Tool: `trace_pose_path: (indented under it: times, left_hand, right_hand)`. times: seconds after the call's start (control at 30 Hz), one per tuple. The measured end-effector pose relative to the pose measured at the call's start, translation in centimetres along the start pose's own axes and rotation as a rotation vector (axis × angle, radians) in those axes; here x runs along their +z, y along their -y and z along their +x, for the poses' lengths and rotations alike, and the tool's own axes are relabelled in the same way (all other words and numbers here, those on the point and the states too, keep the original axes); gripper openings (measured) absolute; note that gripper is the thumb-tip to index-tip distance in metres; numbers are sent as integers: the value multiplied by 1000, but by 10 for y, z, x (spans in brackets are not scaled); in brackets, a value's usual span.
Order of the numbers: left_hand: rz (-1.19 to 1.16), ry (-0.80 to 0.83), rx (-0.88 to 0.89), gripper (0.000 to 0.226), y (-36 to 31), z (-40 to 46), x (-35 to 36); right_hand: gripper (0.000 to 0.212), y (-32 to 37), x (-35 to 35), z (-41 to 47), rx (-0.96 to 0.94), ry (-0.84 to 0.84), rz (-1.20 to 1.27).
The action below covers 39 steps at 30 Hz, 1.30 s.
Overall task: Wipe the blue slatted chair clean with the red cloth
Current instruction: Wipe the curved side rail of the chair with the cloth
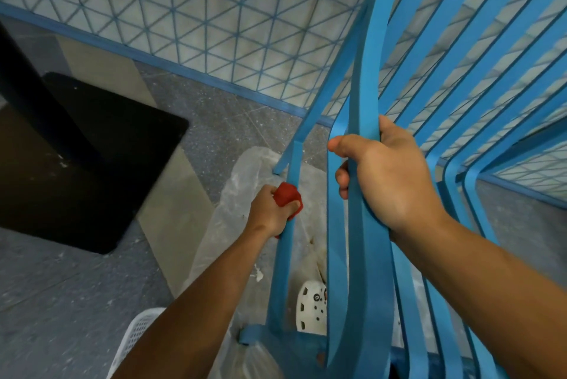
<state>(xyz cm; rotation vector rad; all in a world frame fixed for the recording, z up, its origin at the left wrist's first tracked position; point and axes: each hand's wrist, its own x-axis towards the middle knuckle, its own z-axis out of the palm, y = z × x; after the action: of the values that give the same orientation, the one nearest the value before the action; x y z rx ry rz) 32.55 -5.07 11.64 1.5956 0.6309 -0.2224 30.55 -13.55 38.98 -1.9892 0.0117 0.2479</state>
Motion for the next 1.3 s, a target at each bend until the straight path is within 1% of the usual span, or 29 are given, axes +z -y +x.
trace_pose_path:
  times: [0.17,0.3,0.4,0.43,0.53,0.63,0.67,0.77,0.87,0.97,1.07,1.3]
  left_hand:
    - [1,-37,8,45,-26,54,4]
    - [24,-44,-12,44,-51,91,6]
    - [57,-100,-37,39,-68,109,9]
    - [47,-114,-46,40,-72,115,10]
    - [23,-114,-65,52,-75,121,12]
    - [57,-110,-31,45,-66,109,10]
    - [58,-93,-17,47,-59,104,9]
    - [22,-23,-2,65,-32,88,4]
    - [5,5,1,71,-14,72,4]
    - [35,4,26,65,-10,43,2]
    - [74,36,6,57,-2,15,-3]
    - [84,88,2,50,14,-43,-13]
  right_hand:
    - [9,-1,-1,0,-6,12,-7]
    - [9,0,-1,1,14,16,21]
    - [11,2,-1,-2,10,29,50]
    - [13,1,-2,-1,7,31,42]
    - [13,-2,-4,0,-2,29,20]
    - [10,-1,-3,0,-6,26,29]
    - [10,-2,-3,0,-5,24,43]
    - [11,-5,0,3,-26,6,29]
    - [12,-6,-1,5,-41,-11,-13]
    - [13,-6,-1,6,-39,-9,-40]
    - [14,-4,-1,4,-31,-20,-31]
    - [14,-1,1,2,-18,-37,-39]
